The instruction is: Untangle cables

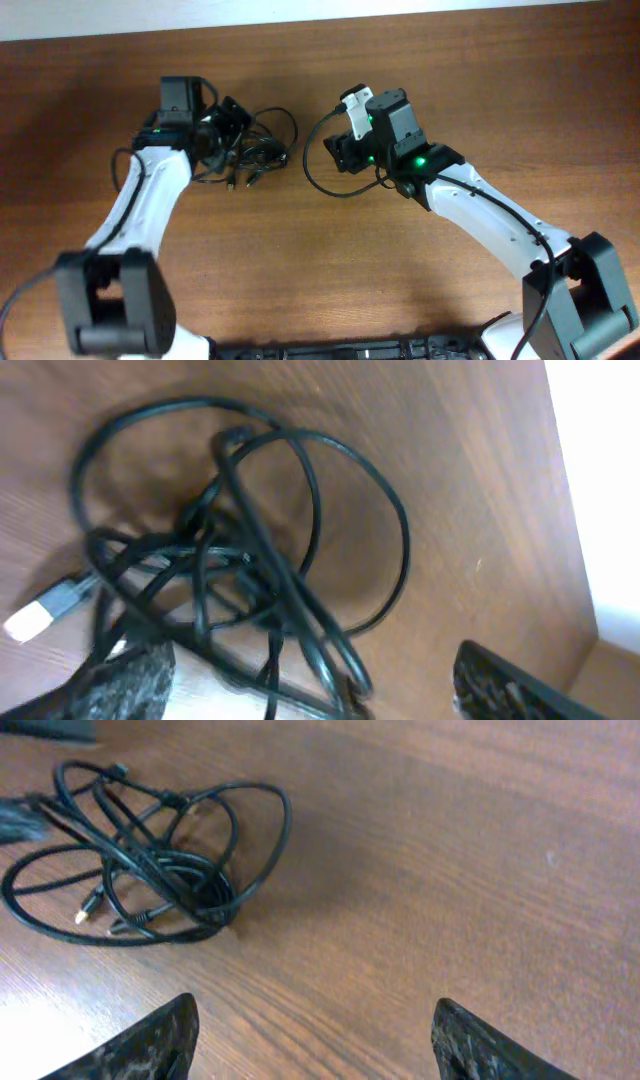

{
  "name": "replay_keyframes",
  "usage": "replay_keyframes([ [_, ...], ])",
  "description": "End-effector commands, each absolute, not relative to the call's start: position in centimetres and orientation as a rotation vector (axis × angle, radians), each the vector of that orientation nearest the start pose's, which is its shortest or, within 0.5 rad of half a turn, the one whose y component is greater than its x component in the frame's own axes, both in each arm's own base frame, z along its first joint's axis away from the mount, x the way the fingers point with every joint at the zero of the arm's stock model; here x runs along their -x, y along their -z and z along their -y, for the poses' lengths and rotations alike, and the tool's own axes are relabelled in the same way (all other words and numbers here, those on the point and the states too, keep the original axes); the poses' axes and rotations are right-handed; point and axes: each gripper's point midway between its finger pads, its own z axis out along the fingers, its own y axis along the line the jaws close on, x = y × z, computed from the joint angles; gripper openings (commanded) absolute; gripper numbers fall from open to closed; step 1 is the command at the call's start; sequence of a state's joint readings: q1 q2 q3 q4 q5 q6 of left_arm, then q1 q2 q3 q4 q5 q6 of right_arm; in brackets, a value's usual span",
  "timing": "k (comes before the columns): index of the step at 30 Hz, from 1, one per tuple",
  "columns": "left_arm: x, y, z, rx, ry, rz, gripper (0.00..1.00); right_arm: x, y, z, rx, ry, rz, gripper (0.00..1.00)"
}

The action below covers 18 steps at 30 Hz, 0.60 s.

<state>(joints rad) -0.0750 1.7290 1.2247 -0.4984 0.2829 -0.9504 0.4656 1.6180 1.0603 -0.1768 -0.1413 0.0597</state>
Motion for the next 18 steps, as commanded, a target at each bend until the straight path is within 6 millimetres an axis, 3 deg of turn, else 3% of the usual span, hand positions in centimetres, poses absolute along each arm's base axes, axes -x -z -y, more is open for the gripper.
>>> replay_keyframes([
  [1,-44.4,-7.2,9.9,1.05,0.746,-2.51,0.68,-39.8,-13.5,-22.2,0.487,-0.425,-2.291,0.73],
  [2,-45.4,-6.6,10.3,1.005,0.759,-2.495,0.18,-39.8,-13.4,-22.2,0.439,-0.445,-2.307,0.73],
  [3,-46.1,-6.8,10.6,0.964,0.792,-2.476,0.0,-39.7,-13.3,-22.2,0.396,-0.463,-2.324,0.73],
  [5,-47.3,-9.2,12.4,0.723,0.933,-2.437,0.0,-39.5,-13.1,-22.0,0.318,-0.491,-2.355,0.73],
  [7,-47.2,-14.4,15.1,0.306,1.146,-2.335,0.0,-39.0,-12.8,-21.9,0.246,-0.557,-2.403,0.73],
  [9,-45.1,-18.8,16.4,0.003,1.251,-2.239,0.0,-38.4,-13.1,-22.3,0.257,-0.706,-2.421,0.73],
  [11,-42.5,-21.9,17.3,-0.233,1.318,-2.155,0.0,-38.0,-13.6,-22.4,0.271,-0.833,-2.419,0.73],
  [14,-38.9,-24.7,17.5,-0.375,1.292,-2.132,0.0,-38.4,-13.9,-21.6,0.25,-0.861,-2.412,0.73],
  [18,-36.6,-27.4,17.4,-0.442,1.255,-2.089,0.0,-38.2,-13.6,-22.1,0.176,-0.894,-2.44,0.71],
])
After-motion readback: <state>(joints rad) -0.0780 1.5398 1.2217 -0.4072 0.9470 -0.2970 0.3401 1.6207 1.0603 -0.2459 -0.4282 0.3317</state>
